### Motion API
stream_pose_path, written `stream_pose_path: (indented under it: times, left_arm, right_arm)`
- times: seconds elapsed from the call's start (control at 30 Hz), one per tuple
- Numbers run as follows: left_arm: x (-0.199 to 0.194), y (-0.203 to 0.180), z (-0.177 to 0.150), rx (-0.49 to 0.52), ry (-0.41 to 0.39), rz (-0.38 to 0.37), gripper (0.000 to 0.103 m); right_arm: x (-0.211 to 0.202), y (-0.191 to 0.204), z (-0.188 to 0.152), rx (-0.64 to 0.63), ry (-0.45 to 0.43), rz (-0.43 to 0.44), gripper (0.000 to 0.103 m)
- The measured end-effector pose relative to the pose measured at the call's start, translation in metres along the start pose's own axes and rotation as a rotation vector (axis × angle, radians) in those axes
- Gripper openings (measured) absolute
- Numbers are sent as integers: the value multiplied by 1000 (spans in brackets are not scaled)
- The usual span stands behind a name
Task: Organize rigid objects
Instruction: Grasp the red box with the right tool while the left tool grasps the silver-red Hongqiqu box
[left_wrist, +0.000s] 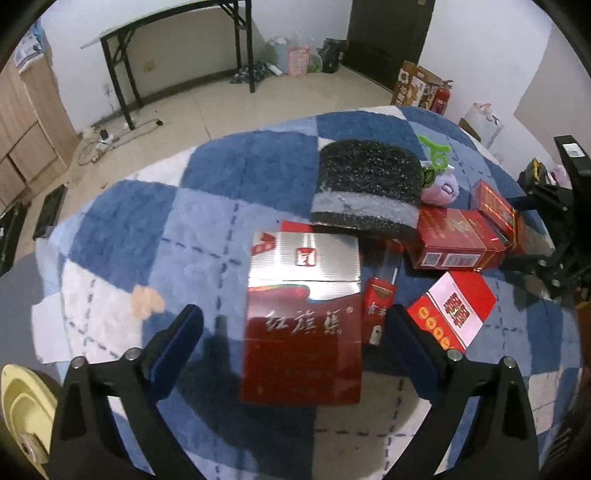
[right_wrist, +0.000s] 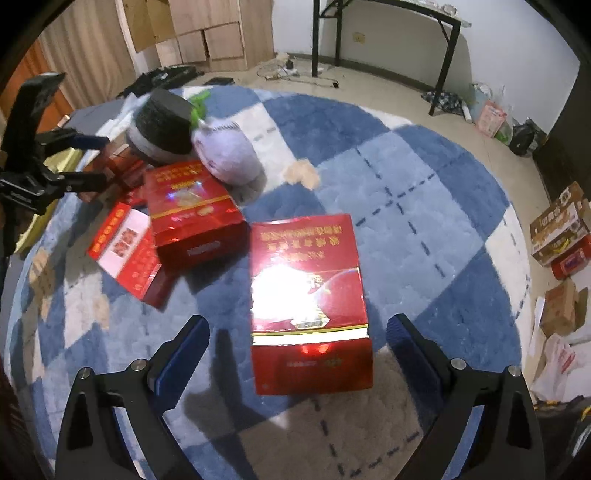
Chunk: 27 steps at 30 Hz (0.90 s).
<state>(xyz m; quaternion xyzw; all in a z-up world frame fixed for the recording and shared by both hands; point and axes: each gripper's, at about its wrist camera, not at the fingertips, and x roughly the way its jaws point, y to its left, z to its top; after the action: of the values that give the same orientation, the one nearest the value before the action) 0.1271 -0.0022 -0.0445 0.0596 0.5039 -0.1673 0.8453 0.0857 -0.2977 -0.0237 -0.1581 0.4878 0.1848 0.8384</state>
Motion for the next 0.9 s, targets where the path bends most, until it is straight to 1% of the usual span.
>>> stream_pose_path:
  times: [0.03,0.07,0.1,0.17,0.2,0.23,0.27,0.33,0.43,0.57,0.63,0.77,0.83,0.9]
  left_arm:
    - [3,0,1,-9,11,-6,91]
    - [6,1,2,-17,18,-9,88]
    - [8,0,2,-21,23,-14,82]
    - [9,-1,1,-21,29,-19,72]
    - [9,-2,1,-20,31,-27,60]
    - [9,-3,1,-17,32,-26,60]
    - [8,-3,1,-15,30,-23,60]
    - [5,-3,0,-26,28,-34,60]
    - [-3,-2,-1,-33,9,-29,60]
    - [-24,4,-2,-69,-36,-19,60]
    - [-34,5,-4,-68,-58,-15,59]
    - [-48,10,-9,-67,-77,-12,59]
    - [-51,14,-11,-81,-69,-13,59]
    - [-53,16,-15,-92,-80,-13,59]
  right_arm:
    - [4,-1,0,7,9,-10,90]
    - [7,-3,0,16,13,-17,88]
    - [9,-2,0,17,12,-21,86]
    - [9,-1,1,5,5,-26,78]
    - [9,-1,1,-6,4,-33,69]
    - [8,-1,1,-18,0,-40,61]
    - [6,-2,1,-20,-4,-37,58]
    - [3,-4,0,-17,-9,-36,58]
    - [-2,-4,-2,-18,-10,-42,58]
    - [-19,-1,-2,-33,-47,-54,58]
    - [-31,-1,-1,-32,-76,-61,58]
    - [-39,1,0,-18,-67,-61,58]
    - [-43,7,1,-36,-67,-59,58]
    - [-46,13,1,-52,-67,-57,58]
